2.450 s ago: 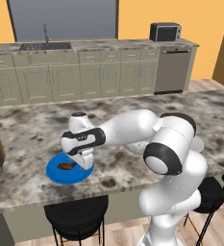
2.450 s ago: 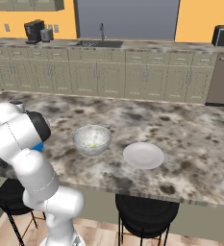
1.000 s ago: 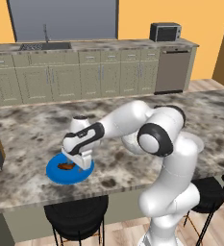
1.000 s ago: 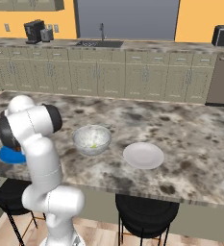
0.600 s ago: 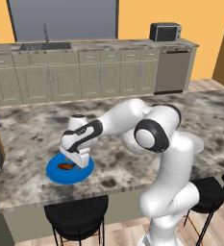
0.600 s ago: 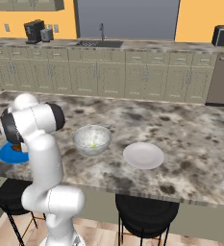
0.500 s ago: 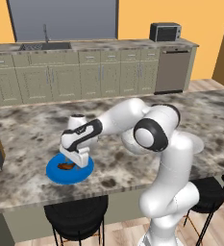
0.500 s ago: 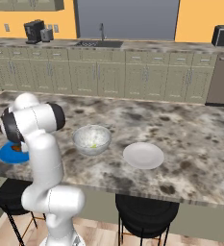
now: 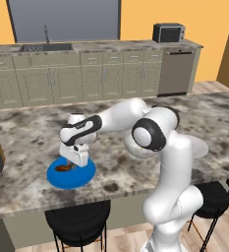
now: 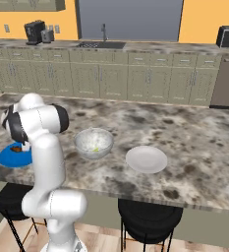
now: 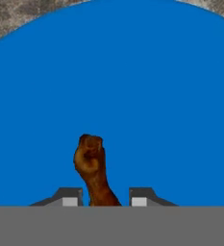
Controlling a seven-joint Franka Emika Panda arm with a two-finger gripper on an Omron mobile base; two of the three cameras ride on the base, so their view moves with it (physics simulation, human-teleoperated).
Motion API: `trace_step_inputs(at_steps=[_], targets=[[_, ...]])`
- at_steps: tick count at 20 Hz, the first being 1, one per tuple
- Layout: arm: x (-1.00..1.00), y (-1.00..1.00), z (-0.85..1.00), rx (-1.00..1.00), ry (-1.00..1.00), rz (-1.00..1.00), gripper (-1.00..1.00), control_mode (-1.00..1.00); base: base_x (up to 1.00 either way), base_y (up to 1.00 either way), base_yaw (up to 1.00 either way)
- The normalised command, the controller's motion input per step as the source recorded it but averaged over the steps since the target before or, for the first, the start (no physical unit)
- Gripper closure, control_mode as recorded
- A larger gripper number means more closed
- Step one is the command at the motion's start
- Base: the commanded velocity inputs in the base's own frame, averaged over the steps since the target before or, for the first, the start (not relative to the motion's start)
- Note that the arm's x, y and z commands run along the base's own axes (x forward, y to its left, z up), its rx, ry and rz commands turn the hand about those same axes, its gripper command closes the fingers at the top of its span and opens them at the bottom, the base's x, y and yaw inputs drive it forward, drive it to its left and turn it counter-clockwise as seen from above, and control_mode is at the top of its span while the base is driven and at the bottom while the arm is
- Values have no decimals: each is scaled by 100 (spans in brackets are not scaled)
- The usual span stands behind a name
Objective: Pick the chicken drumstick and lemon wedge from their plates and place them in the bowl. Then put the bowl in the fridge.
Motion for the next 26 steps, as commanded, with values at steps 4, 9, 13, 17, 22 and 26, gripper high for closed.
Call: trace_step_inputs(at_steps=[4, 9, 13, 17, 22, 26], targets=[[-32, -6, 1, 0, 1, 0, 100, -100, 0, 0, 0], [-28, -10, 23, 0, -2, 0, 100, -100, 0, 0, 0], [-25, -28, 40, 4, -8, 0, 100, -100, 0, 0, 0], [-26, -44, 33, 6, -11, 0, 100, -100, 0, 0, 0], [-22, -60, 26, 9, -16, -4, 100, -100, 0, 0, 0], [-10, -66, 33, 5, -8, 0, 100, -100, 0, 0, 0]])
